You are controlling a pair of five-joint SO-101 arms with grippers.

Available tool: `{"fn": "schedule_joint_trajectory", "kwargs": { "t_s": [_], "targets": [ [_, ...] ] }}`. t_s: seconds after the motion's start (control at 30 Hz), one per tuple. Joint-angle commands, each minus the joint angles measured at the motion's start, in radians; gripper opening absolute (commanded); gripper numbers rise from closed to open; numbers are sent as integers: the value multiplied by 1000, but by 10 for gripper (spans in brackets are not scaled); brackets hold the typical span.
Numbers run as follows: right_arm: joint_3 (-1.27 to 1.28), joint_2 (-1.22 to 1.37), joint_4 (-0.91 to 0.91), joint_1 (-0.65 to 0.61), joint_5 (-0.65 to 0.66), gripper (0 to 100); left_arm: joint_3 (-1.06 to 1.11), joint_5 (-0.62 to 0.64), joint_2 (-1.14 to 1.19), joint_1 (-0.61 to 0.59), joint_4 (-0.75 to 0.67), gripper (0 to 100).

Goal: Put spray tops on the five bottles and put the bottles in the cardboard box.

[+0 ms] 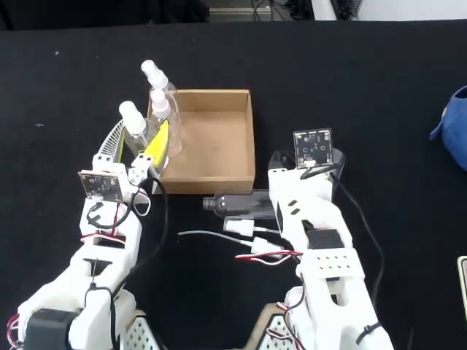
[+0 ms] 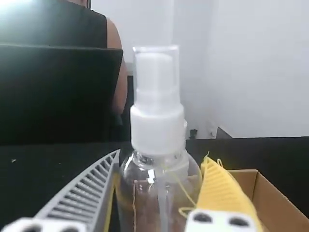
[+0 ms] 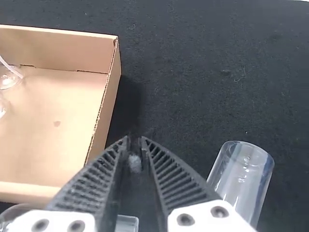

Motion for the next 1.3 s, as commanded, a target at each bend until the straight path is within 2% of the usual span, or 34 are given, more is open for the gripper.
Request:
{"fn": "schedule_joint_trajectory", "kwargs": {
  "t_s": [0.0, 0.2, 0.4, 0.7, 0.87, 1.27],
  "targets": [
    [-22, -38, -25, -11, 6, 11, -53, 14, 14, 33, -23, 30],
    [-22, -38, -25, -11, 6, 11, -62, 8, 15, 85, -20, 30],
    [-22, -38, -25, -11, 6, 11, -88, 8, 15, 42, -18, 30],
    [-22, -38, -25, -11, 6, 11, -81, 14, 17, 50, -14, 30],
    [-22, -38, -25, -11, 6, 11, -88, 14, 17, 44, 81, 30],
    [-22, -38, -25, -11, 6, 11, -101, 9, 17, 42, 91, 30]
  ]
}}
